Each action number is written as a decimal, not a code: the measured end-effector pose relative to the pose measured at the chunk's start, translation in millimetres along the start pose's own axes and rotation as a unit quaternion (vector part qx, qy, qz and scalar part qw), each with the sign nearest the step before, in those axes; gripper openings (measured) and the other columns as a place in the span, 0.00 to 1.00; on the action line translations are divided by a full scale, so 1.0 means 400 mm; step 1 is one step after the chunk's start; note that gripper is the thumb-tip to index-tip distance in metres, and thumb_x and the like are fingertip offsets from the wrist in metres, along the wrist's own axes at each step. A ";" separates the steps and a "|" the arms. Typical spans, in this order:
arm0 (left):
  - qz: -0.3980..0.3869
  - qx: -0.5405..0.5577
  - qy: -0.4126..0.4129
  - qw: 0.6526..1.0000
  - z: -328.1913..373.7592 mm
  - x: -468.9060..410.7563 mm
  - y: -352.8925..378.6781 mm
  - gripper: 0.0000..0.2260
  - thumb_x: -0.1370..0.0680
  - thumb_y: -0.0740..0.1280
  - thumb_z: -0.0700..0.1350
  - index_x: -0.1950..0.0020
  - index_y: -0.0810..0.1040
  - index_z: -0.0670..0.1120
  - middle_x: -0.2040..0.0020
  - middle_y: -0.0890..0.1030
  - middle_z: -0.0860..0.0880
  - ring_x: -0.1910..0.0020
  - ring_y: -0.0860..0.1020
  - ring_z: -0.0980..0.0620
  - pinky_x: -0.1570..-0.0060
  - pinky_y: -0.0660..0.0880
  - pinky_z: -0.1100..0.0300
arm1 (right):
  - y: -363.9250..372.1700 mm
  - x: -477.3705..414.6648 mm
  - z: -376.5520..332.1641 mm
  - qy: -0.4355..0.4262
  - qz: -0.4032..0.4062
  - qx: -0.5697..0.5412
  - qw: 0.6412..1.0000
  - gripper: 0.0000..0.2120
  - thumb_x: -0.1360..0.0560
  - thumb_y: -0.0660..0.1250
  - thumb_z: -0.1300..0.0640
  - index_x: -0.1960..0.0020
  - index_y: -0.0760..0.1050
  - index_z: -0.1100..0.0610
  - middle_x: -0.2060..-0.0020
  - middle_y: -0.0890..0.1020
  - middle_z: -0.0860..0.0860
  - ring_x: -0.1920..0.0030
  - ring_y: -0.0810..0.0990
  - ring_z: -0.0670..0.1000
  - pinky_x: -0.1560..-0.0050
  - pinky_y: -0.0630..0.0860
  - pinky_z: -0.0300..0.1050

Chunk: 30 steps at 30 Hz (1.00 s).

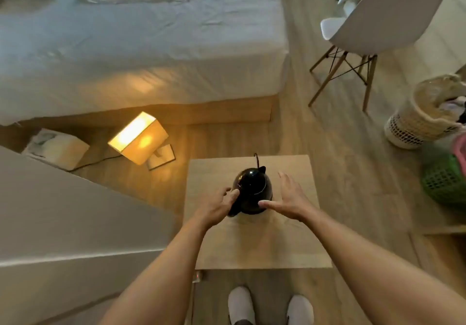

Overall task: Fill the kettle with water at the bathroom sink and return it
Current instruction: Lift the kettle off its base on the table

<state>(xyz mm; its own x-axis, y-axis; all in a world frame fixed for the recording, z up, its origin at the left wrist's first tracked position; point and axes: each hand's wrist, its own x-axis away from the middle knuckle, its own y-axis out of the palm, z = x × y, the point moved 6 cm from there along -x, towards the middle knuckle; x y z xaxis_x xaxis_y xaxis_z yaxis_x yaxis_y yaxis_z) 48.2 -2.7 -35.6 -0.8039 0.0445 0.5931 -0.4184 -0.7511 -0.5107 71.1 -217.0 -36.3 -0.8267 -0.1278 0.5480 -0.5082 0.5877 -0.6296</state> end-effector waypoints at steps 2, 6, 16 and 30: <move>0.013 0.029 0.006 0.999 -0.038 -0.046 0.027 0.25 0.21 0.55 0.64 0.37 0.78 0.48 0.43 0.83 0.44 0.42 0.80 0.45 0.40 0.75 0.47 | 0.042 -0.051 0.020 0.004 -0.002 -0.009 1.000 0.59 0.32 0.79 0.41 0.16 0.45 0.57 0.16 0.52 0.55 0.15 0.51 0.58 0.17 0.54 0.56; 0.030 0.083 0.016 0.996 -0.083 -0.083 0.069 0.23 0.17 0.56 0.58 0.49 0.81 0.41 0.57 0.81 0.46 0.58 0.77 0.49 0.63 0.70 0.69 | 0.118 -0.110 0.047 0.013 0.006 -0.066 0.998 0.61 0.35 0.83 0.47 0.17 0.47 0.56 0.17 0.57 0.55 0.17 0.54 0.57 0.18 0.55 0.55; 0.035 0.268 0.031 0.962 -0.077 -0.130 0.128 0.23 0.23 0.64 0.60 0.70 0.72 0.44 0.73 0.72 0.48 0.72 0.68 0.50 0.65 0.66 0.53 | 0.175 -0.151 0.044 -0.006 0.059 -0.158 0.986 0.63 0.36 0.83 0.46 0.16 0.43 0.53 0.16 0.54 0.53 0.16 0.54 0.55 0.19 0.58 0.54; 0.070 0.254 0.193 0.945 0.324 0.080 -0.148 0.23 0.22 0.68 0.55 0.74 0.75 0.44 0.78 0.74 0.49 0.78 0.71 0.52 0.75 0.67 0.60 | -0.180 0.131 -0.161 -0.141 0.187 -0.211 0.949 0.62 0.37 0.83 0.43 0.19 0.42 0.37 0.21 0.59 0.44 0.24 0.60 0.44 0.29 0.66 0.45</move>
<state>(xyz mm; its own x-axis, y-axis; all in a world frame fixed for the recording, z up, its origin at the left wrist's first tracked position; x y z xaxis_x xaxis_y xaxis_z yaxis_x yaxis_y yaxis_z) 102.0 -42.2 94.0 -0.9718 0.0847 0.2200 -0.1181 -0.9826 -0.1435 79.9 -214.7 73.2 -0.9921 -0.0211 0.1239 -0.0742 0.8938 -0.4422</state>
